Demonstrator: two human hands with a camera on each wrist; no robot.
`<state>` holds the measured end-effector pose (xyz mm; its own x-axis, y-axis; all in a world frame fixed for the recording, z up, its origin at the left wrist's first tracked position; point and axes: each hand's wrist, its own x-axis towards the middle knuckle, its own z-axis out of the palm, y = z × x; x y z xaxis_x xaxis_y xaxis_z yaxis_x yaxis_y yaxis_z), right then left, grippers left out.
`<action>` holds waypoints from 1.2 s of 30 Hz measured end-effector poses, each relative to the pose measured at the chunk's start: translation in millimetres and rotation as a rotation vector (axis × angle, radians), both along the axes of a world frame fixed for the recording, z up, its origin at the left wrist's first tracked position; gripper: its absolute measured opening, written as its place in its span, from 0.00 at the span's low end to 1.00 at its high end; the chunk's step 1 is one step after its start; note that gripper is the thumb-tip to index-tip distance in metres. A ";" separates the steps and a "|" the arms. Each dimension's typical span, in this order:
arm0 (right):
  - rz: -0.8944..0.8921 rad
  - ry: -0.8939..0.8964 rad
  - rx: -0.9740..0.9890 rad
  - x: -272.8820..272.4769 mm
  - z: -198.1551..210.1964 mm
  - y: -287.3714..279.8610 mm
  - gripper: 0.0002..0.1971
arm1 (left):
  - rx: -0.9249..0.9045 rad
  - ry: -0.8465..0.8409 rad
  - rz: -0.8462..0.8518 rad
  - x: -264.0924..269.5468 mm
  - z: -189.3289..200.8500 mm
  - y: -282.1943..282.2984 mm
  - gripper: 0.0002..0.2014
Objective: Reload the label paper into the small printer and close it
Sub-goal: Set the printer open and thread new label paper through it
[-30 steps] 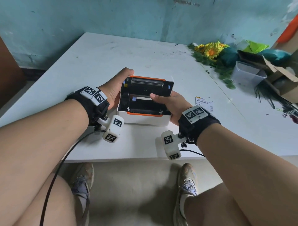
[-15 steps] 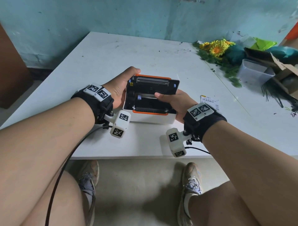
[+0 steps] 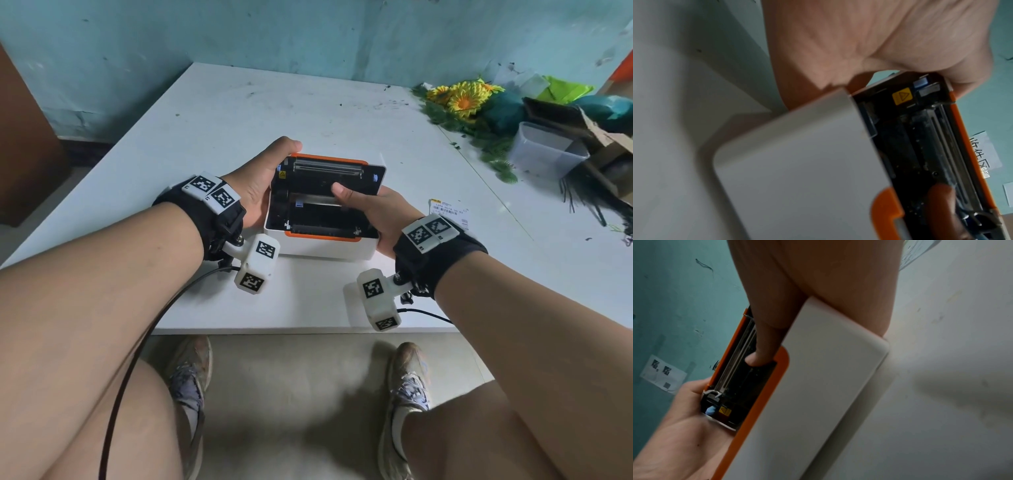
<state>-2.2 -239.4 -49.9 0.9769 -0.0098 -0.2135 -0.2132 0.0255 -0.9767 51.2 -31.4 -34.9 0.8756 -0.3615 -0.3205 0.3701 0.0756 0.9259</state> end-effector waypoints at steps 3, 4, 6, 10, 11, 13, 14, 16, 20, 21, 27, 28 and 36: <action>0.032 0.018 0.036 -3.3 5.9 2.1 0.24 | 0.012 0.007 -0.002 1.3 0.7 0.3 0.30; 0.044 0.034 0.075 -5.0 8.3 2.4 0.25 | 0.017 0.006 0.002 0.8 2.5 0.4 0.27; 0.065 0.068 0.140 -10.4 13.7 1.9 0.25 | 0.021 0.016 0.000 0.0 5.8 1.0 0.22; 0.151 0.054 0.177 -14.9 16.4 -2.2 0.26 | 0.037 0.024 -0.006 -0.2 7.8 2.6 0.20; 0.165 0.062 0.198 -14.7 16.6 -2.6 0.32 | 0.044 0.020 -0.005 -0.3 7.4 3.0 0.20; 0.200 0.089 0.295 -11.2 14.7 -3.9 0.47 | 0.045 0.004 -0.007 -0.7 5.9 3.7 0.21; 0.196 0.108 0.349 -9.2 14.0 -4.0 0.51 | 0.040 -0.002 -0.010 -1.2 5.4 3.8 0.21; 0.141 0.142 0.374 -4.4 12.0 -5.2 0.50 | 0.030 -0.006 -0.009 -2.8 5.6 3.9 0.20; 0.040 0.114 0.304 3.6 8.2 -5.3 0.39 | 0.007 0.002 -0.003 -5.5 7.4 3.1 0.18; 0.028 0.112 0.290 3.5 9.1 -3.5 0.38 | 0.006 0.012 0.002 -6.5 8.2 3.1 0.18; -0.003 0.096 0.242 -1.0 13.4 0.2 0.35 | 0.071 0.092 0.064 -9.4 18.9 2.9 0.14; -0.001 0.099 0.238 -3.0 14.2 1.1 0.36 | 0.093 0.104 0.073 -9.8 20.5 3.0 0.14; 0.011 0.122 0.246 -5.9 16.5 3.0 0.39 | 0.086 0.100 0.047 -7.7 18.6 -1.3 0.16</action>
<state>-8.1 -236.4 -33.4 0.9435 0.0670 -0.3245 -0.3306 0.2556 -0.9085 43.6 -32.7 -16.2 0.8532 -0.2880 -0.4348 0.4587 0.0175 0.8884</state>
